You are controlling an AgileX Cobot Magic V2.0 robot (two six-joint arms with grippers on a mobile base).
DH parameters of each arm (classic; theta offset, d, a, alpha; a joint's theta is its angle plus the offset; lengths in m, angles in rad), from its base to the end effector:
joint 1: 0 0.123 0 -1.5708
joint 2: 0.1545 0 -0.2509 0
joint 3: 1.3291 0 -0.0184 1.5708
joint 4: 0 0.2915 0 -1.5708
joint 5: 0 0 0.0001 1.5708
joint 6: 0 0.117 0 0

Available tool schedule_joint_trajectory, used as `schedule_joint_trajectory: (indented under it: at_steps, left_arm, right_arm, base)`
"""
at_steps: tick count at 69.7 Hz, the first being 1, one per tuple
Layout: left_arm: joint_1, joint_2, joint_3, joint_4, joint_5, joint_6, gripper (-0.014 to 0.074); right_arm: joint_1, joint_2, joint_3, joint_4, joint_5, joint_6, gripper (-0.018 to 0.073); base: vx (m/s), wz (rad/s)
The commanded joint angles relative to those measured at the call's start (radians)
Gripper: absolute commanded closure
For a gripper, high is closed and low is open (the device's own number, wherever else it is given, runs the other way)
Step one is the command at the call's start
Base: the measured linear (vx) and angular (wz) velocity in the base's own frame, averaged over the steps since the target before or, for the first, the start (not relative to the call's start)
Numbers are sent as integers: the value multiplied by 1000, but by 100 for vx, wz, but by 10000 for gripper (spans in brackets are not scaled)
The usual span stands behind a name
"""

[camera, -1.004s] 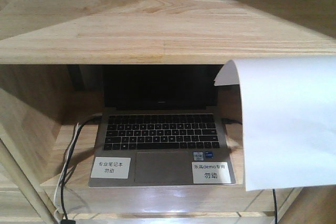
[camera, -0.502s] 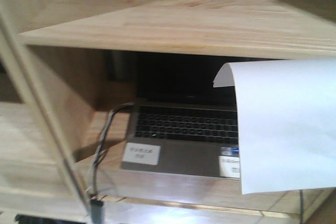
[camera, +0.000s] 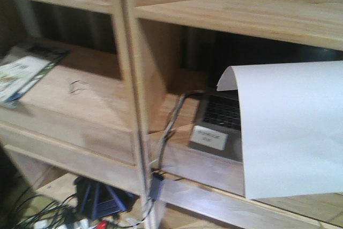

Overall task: Grab stapler and paper to desk for stapling
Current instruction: 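Drive the base away from the shelf toward the wooden desk, holding both items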

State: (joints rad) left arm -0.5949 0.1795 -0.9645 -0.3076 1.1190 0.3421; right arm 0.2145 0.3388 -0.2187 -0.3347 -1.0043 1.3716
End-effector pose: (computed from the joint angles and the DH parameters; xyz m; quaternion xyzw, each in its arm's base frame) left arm 0.0202 -0.0522 0.4148 0.3805 0.6810 -0.2252 0.5837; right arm 0.1268 0.0608 0.3417 0.0247 0.3316 0.6404 0.6923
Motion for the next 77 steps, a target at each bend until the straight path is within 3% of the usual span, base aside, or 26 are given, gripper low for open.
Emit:
schedule_joint_trajectory:
  at_steps: [1,77]
  left_arm:
    - [-5,21,-23,-25,-113,0,603]
    - [-5,21,-23,-25,-113,0,603]
  right_arm:
    - [-8,8,-25,7,-41,-1,565]
    - [-8,8,-25,7,-41,-1,565]
  base:
    - [-12,47]
    - [-12,51]
